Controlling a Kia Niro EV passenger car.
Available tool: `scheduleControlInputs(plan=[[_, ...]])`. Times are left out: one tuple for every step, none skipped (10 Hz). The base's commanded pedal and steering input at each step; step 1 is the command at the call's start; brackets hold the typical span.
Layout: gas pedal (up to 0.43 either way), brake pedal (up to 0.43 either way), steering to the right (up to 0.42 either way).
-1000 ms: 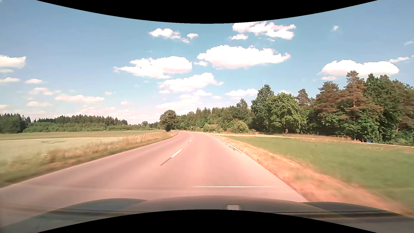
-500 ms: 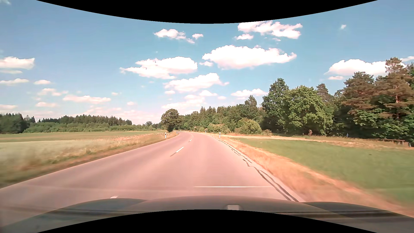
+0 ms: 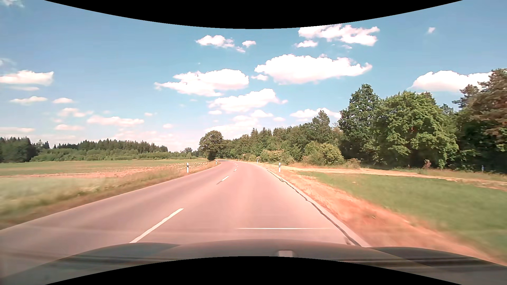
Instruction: Follow the waypoints while adhering to traffic rules and regulations
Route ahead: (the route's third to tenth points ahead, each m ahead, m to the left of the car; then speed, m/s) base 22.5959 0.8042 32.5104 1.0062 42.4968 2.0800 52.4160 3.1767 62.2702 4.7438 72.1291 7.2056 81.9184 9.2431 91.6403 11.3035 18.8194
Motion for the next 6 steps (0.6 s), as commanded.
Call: scheduleControlInputs(plan=[[0.189, 0.000, -0.021], [0.189, 0.000, -0.020], [0.189, 0.000, -0.020], [0.189, 0.000, -0.020], [0.189, 0.000, -0.020], [0.189, 0.000, -0.019]])
